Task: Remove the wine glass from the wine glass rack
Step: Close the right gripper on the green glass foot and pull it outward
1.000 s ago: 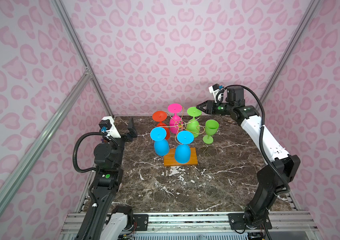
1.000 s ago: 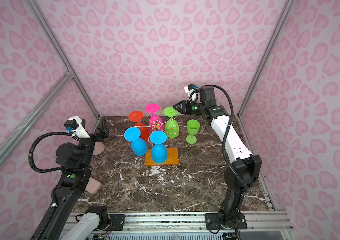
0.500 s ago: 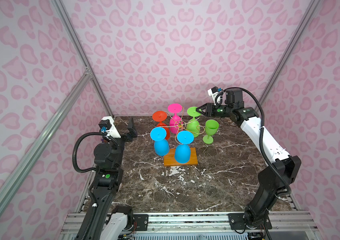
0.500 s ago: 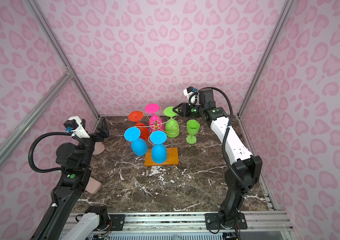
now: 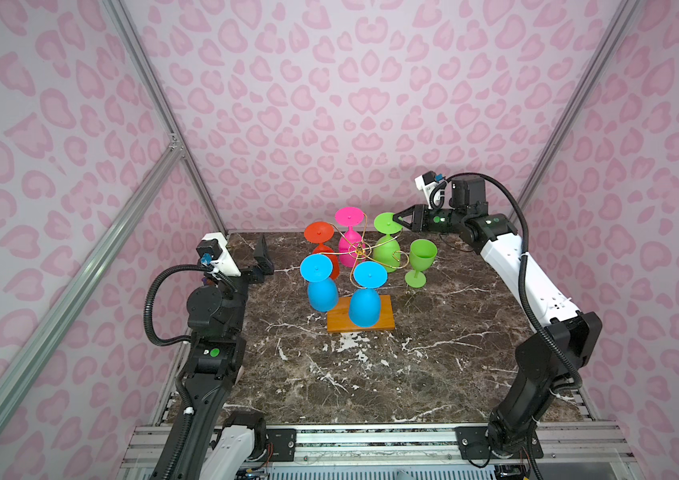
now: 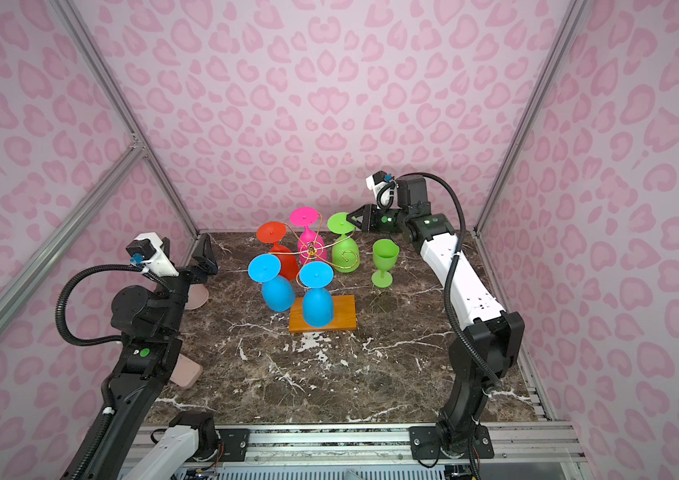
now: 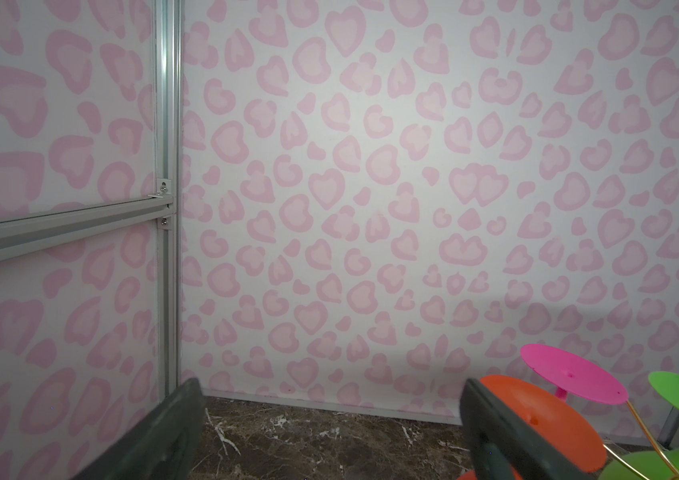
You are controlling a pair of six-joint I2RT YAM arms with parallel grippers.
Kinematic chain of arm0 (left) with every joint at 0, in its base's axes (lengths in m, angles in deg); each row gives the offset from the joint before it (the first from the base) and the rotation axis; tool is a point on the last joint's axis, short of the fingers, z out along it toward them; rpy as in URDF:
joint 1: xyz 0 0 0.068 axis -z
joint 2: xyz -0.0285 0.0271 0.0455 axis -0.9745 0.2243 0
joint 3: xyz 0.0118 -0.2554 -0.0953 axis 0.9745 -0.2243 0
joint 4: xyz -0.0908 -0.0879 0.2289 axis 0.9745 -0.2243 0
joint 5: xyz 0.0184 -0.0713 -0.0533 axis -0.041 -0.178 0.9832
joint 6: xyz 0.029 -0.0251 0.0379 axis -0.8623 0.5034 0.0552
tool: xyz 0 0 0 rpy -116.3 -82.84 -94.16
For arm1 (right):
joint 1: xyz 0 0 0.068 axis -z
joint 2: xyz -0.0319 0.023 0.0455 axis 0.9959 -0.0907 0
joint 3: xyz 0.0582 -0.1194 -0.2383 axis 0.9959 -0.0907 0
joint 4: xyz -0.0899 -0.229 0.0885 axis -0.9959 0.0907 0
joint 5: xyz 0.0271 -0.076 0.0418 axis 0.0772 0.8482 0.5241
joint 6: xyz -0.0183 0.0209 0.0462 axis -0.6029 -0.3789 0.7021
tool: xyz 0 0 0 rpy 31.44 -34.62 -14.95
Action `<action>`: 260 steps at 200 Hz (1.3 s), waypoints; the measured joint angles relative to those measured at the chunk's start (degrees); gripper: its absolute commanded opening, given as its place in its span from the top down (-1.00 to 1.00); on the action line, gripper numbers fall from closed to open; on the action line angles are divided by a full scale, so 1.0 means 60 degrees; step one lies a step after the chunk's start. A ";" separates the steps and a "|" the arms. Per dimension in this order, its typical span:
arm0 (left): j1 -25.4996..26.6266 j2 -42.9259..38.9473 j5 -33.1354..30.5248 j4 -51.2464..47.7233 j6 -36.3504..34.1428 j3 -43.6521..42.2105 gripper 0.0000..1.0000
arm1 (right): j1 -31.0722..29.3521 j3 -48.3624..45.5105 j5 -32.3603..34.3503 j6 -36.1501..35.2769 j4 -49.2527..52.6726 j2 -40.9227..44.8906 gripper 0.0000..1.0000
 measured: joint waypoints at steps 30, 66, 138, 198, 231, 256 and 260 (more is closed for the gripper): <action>-0.0011 -0.0015 0.0000 0.0000 0.0000 0.0000 -0.94 | 0.0011 0.0018 -0.0029 0.0095 -0.0066 0.0018 0.75; -0.0018 -0.0018 0.0000 -0.0004 0.0000 0.0000 -0.94 | 0.0029 0.0018 -0.0226 0.0342 -0.0280 0.0018 0.82; -0.0018 -0.0058 0.0000 -0.0004 -0.0004 0.0000 -0.94 | 0.0164 -0.0120 -0.0874 0.1206 -0.0892 0.0004 1.00; -0.0025 -0.0076 0.0000 -0.0007 -0.0007 0.0000 -0.94 | 0.0197 -0.0510 -0.1286 0.2025 -0.1650 0.0004 1.00; -0.0036 -0.0076 0.0000 -0.0007 -0.0007 0.0000 -0.94 | 0.0222 -0.0616 -0.1362 0.2433 -0.1920 0.0004 1.00; -0.0036 -0.0076 0.0000 -0.0007 -0.0007 0.0000 -0.94 | 0.0295 -0.0831 -0.1526 0.2794 -0.2277 0.0022 1.00; -0.0036 -0.0076 0.0000 -0.0007 -0.0007 0.0000 -0.94 | 0.0313 -0.0885 -0.1548 0.2878 -0.2371 0.0040 1.00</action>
